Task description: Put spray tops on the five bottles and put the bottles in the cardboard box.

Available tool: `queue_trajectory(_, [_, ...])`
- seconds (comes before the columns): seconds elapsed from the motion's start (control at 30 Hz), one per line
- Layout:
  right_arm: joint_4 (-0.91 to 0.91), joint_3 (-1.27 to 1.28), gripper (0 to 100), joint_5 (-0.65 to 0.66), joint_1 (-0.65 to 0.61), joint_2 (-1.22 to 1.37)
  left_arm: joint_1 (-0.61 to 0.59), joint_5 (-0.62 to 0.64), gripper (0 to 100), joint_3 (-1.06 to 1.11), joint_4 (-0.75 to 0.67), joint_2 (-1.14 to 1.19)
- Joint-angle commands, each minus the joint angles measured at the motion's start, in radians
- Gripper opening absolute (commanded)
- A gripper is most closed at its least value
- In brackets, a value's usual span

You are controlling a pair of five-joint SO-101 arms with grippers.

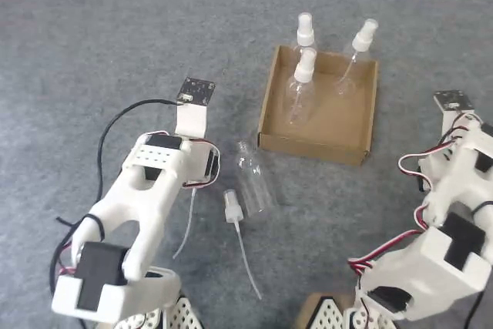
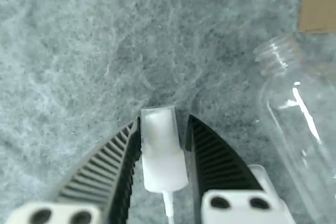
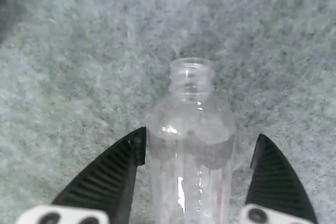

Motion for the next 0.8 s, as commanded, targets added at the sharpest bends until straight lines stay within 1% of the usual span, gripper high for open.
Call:
queue_trajectory(0.0, [-0.002, -0.029, 27.0, -0.003, -0.007, -0.019, -0.002, 0.003, 13, -0.035, -0.021, -0.006])
queue_trajectory(0.23, [-0.002, -0.029, 27.1, -0.003, -0.007, -0.019, -0.002, 0.003, 13, -0.035, -0.023, -0.003])
queue_trajectory(0.47, [-0.002, -0.028, 27.1, -0.003, -0.007, -0.024, -0.003, 0.002, 12, -0.110, 0.002, 0.106])
queue_trajectory(0.63, [-0.002, -0.028, 27.1, -0.003, -0.002, -0.025, -0.003, 0.002, 5, -0.111, 0.011, 0.097])
queue_trajectory(0.77, [-0.002, -0.034, 26.8, -0.003, -0.002, -0.028, -0.003, 0.002, 2, -0.093, 0.034, 0.032])
